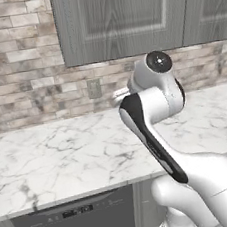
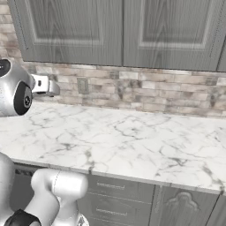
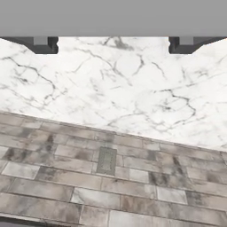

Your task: Open the cabinet, pick the kettle from the cabinet, and place it in the sink.

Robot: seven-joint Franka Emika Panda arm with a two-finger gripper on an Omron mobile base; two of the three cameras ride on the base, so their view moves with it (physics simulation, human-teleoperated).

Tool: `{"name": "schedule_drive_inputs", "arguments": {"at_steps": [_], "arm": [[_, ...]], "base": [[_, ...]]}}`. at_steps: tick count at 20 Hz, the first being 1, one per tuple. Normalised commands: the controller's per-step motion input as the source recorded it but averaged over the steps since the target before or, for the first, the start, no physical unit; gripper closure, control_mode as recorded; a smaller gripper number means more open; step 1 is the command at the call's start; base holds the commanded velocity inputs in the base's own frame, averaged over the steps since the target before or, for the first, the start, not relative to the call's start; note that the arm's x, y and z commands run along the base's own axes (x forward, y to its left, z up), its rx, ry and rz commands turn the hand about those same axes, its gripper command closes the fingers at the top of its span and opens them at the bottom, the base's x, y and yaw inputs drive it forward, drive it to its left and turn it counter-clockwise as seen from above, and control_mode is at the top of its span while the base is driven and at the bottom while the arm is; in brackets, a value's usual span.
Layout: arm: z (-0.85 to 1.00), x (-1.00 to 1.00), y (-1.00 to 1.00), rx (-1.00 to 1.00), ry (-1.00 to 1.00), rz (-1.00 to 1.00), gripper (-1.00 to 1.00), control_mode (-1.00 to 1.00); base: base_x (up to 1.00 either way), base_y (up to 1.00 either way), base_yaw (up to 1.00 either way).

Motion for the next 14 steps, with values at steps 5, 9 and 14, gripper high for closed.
{"name": "schedule_drive_inputs", "arguments": {"at_steps": [5,9,14], "arm": [[0.25,0.0,0.39,0.0,0.08,0.0,-1.0,-1.0],[0.2,0.0,0.34,0.0,0.01,0.0,-1.0,-1.0],[0.23,0.0,0.3,0.0,-0.02,0.0,-1.0,-1.0]], "base": [[0.0,0.0,0.0],[0.0,0.0,0.0],[0.0,0.0,0.0]]}}
